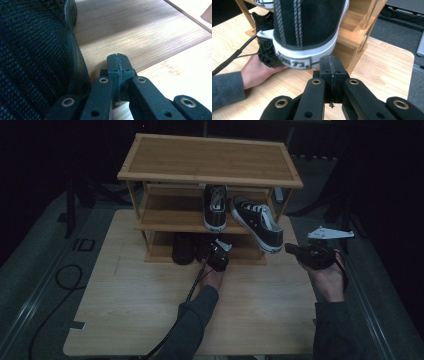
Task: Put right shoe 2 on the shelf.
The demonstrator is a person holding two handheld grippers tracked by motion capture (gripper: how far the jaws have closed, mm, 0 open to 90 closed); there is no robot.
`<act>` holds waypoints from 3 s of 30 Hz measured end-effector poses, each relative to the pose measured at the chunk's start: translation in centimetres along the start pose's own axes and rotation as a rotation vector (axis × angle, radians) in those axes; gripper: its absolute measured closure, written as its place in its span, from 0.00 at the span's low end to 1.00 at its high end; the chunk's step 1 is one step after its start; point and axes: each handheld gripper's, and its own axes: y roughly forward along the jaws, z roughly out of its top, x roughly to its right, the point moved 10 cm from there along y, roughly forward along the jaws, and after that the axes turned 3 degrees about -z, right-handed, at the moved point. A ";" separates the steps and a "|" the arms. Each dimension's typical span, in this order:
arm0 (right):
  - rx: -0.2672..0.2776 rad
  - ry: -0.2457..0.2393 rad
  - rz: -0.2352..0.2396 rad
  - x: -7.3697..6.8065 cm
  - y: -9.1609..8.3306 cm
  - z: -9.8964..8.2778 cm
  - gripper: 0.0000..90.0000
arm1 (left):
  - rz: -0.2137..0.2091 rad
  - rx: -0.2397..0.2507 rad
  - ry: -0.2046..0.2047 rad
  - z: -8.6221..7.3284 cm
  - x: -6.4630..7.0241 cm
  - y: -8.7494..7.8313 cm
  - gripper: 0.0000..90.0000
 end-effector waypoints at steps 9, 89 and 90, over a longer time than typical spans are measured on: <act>0.004 -0.020 0.024 -1.1 -0.6 -0.4 1.00 | 0.001 0.000 -0.001 0.0 0.0 0.0 1.00; 0.004 -0.073 0.112 -5.1 3.5 2.3 1.00 | 0.005 0.000 -0.010 0.0 -0.1 0.0 1.00; 0.004 -0.072 0.115 -5.3 3.6 2.4 1.00 | 0.005 0.000 -0.010 0.0 0.0 0.0 1.00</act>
